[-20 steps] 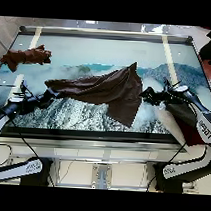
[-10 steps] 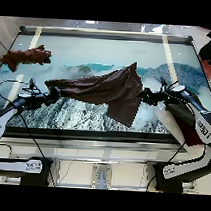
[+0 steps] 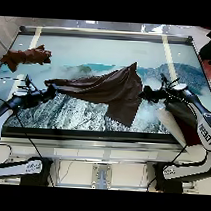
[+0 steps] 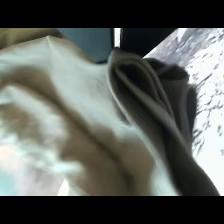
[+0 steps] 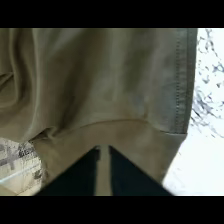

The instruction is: Fold the shirts.

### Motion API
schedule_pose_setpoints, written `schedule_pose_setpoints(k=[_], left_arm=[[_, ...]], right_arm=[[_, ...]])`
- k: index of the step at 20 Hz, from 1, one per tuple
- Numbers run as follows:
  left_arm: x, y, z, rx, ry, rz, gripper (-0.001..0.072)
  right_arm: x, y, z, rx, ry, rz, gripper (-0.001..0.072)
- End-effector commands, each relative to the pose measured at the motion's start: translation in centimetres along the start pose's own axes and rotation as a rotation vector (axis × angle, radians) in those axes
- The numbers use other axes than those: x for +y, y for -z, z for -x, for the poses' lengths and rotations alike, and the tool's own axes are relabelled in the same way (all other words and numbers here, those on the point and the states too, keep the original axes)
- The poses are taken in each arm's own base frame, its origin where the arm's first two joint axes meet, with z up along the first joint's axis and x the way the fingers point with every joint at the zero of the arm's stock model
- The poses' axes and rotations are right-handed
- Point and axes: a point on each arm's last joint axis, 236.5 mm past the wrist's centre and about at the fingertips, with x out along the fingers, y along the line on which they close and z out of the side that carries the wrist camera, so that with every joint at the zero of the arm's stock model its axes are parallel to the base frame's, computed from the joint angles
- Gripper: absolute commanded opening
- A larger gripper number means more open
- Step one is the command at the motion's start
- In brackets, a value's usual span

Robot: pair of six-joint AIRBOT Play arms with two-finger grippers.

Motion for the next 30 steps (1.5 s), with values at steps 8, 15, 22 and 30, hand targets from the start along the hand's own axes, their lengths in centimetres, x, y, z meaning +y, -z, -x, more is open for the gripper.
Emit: schedule_pose_setpoints(k=[8, 15, 22, 30], left_arm=[[-0.7, -0.9, 1.7, -0.019, 0.011, -0.050, 0.0012], [-0.7, -0.9, 1.7, -0.018, 0.011, -0.050, 0.0012], [-5.1, -1.0, 7.4, 0.045, 0.122, -0.209, 0.0010], [-13.7, -1.5, 29.4, -0.254, 0.089, -0.547, 0.0010]], right_arm=[[-3.3, 0.1, -0.9, 0.019, 0.051, -0.117, 0.0429], [-2.2, 3.1, -5.2, 0.122, 0.050, -0.071, 0.0399], [9.9, 2.5, 1.1, 0.144, -0.261, 0.149, 0.0016], [26.2, 7.2, 28.0, -0.308, -0.203, 0.713, 0.0015]])
